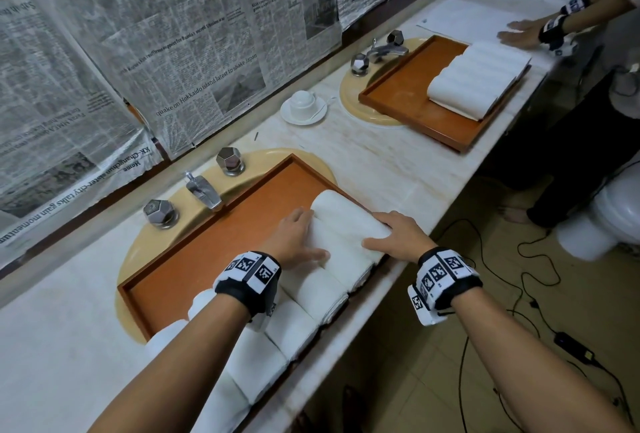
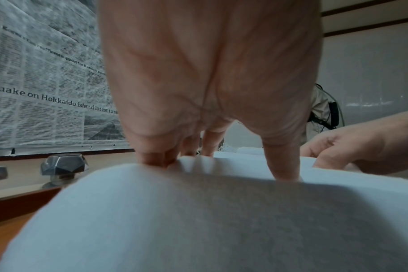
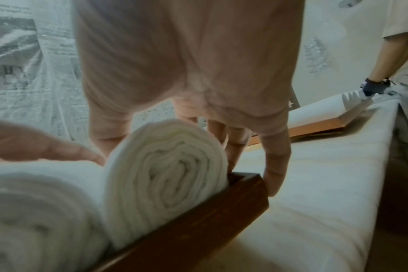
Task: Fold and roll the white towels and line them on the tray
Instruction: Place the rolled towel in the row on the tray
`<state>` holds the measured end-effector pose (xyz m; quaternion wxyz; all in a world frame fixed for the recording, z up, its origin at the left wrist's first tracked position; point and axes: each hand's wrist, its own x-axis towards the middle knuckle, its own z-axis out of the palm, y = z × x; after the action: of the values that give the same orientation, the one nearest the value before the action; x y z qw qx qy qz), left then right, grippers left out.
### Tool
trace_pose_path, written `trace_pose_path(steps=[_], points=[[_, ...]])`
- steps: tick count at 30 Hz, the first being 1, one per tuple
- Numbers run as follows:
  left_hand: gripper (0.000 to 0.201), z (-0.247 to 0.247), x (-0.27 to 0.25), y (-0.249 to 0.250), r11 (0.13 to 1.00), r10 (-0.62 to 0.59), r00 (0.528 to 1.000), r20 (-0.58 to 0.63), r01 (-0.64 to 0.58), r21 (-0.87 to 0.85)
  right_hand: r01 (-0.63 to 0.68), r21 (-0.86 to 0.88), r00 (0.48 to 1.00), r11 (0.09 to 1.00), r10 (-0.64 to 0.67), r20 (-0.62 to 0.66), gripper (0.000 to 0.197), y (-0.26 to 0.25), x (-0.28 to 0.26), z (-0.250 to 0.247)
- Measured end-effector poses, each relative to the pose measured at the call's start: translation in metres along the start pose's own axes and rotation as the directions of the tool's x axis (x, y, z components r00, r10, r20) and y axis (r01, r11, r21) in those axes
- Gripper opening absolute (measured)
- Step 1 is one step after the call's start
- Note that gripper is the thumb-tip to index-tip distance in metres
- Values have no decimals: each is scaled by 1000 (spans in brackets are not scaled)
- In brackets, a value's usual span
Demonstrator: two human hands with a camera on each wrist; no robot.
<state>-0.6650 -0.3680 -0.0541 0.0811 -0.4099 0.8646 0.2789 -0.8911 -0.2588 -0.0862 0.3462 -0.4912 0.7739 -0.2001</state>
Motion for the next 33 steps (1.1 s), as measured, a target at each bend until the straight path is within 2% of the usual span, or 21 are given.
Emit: trace_pose_path(steps=[3,7,9,12,17,24,33], points=[[98,0,2,-3,1000,-14,1000,11,14,-8,33,-34,999,999,-33,12,74,1,-1,1],[98,1,4,-4,1000,-14,1000,-2,14,-15,18,-139,1000,990,-15,24,86,2,-8,5],[99,0,3,-4,1000,-13,1000,-7,13,-16,21,-187,1000,982,-23,-4,85,0,-12,8],[99,-1,-2,-5,1000,-27,999,-25,27,-2,89,-246,989,965,-115,-92,75,-5,-17,8],[95,-9,-29,-13,997,-67,992,-108,63,-40,217,-272,938,937,-278,-207,71,-29,-29,7],[83,-16,-113,-52,984,-146,962,-229,116,-138,380,-272,902,884,-419,-103,72,-99,-62,46],[78,19,-289,-159,918,-362,867,-343,268,-291,577,-285,813,766,-574,102,75,-197,-127,166]])
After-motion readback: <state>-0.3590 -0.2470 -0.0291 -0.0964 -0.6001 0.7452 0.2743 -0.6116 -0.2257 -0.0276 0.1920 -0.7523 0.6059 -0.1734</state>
